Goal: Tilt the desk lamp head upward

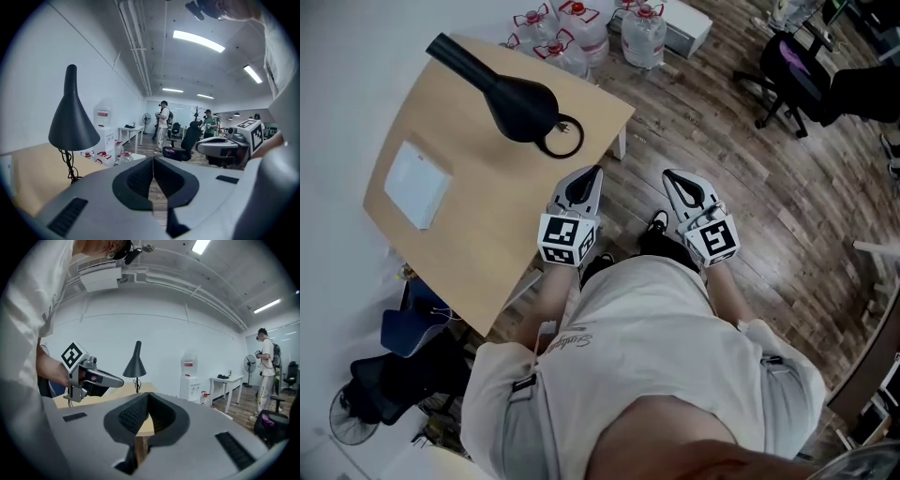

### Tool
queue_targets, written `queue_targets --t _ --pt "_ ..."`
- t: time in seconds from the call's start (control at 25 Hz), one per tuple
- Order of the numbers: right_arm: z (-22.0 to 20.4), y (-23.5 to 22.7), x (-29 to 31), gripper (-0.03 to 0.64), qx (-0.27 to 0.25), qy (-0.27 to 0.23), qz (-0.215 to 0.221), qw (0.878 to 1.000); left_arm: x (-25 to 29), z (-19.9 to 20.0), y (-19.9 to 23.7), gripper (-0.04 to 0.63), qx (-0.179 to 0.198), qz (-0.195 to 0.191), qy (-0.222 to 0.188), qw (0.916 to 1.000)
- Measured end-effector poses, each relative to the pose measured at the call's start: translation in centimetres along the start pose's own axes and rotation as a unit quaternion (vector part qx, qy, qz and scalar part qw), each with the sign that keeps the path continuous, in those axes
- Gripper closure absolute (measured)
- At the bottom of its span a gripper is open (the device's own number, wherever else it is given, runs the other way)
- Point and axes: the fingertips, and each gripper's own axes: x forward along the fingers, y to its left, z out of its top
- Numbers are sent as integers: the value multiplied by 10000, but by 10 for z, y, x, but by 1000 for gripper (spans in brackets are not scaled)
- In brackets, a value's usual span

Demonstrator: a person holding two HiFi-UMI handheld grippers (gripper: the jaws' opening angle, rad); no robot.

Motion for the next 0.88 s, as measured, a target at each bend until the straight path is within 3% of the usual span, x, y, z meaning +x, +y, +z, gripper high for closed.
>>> queue_targets --t 0.28,0.52,0.68,0.88 --pt "-19 -68 22 621 95 -2 478 9988 54 8 -2 578 -79 541 201 9983" --pt "-32 -102 40 621 210 73 613 9979 90 -4 -6 578 -176 494 549 9971" --pt "-41 -115 48 621 203 242 702 9970 110 0 -4 578 -431 617 354 9965" --pt "-31 -116 90 621 66 318 940 9950 122 8 33 578 -466 709 204 9962"
